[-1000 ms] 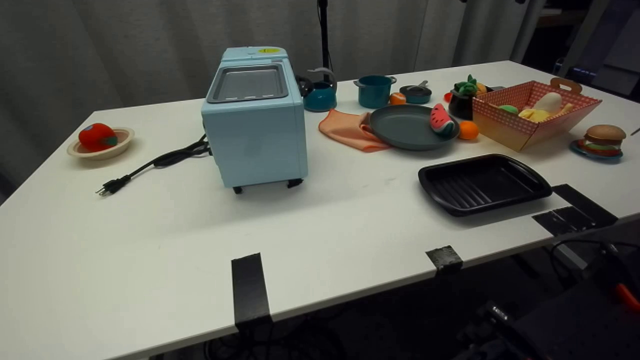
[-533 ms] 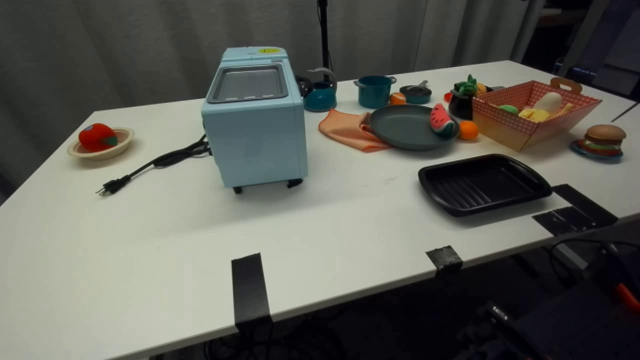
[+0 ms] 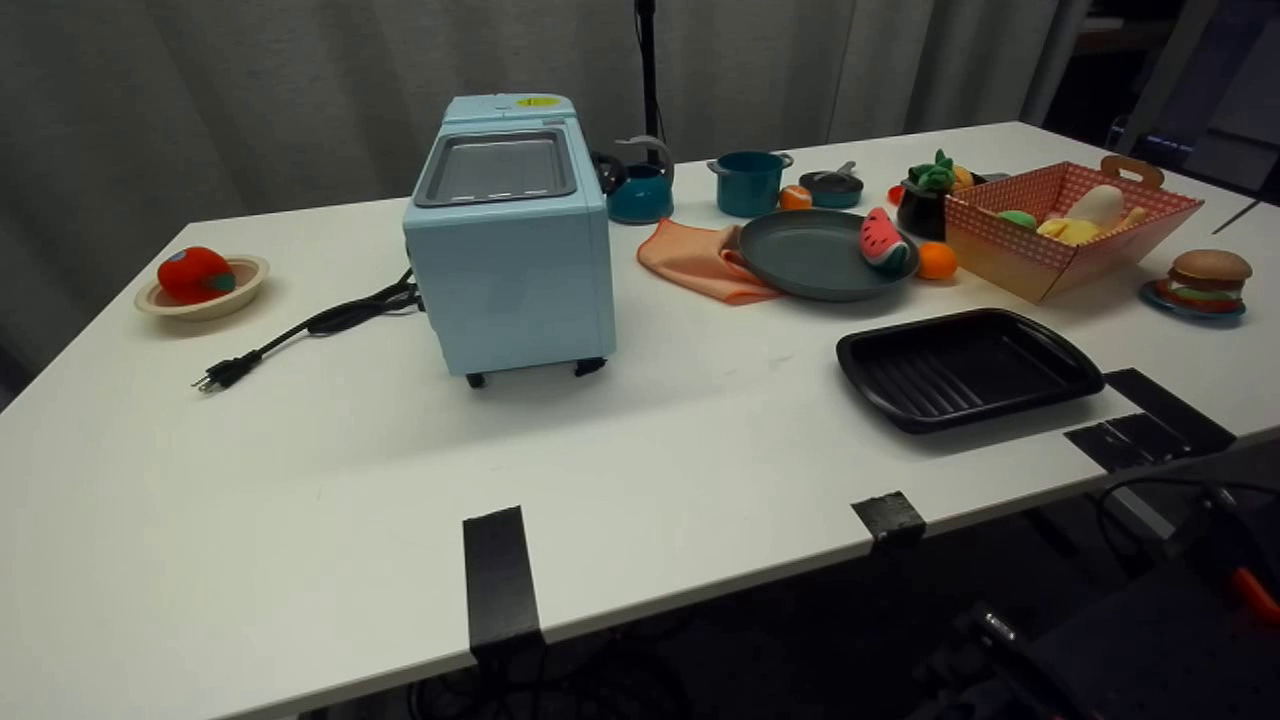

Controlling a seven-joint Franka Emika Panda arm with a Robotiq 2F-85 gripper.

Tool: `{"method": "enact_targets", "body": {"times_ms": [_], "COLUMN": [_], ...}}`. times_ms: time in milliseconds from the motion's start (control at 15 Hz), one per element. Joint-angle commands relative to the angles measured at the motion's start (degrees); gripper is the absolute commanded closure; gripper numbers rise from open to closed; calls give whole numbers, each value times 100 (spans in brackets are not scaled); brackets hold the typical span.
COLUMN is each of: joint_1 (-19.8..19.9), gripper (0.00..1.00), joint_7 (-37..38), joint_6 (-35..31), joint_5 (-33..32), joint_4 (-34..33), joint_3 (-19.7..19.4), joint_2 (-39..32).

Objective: Remove the pineapple plush toy from the pot and put it in the plate

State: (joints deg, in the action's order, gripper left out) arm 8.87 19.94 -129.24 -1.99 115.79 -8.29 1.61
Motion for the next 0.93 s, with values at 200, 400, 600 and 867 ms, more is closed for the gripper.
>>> {"method": "enact_targets", "body": {"times_ms": [200,400,600,867], "joint_1": [-8,18,11,-6], "gripper": [0,0,0,0], "joint_7": [310,653,793,715], "joint_6": [-50,114,241,444], "joint_5": [-179,-286,-260,-138], "joint_4": [-139,-559,-1014,-1708], "joint_3": [18,-26,-119,-236], "joint_2": [-153,-586,-1039,-1776]}}
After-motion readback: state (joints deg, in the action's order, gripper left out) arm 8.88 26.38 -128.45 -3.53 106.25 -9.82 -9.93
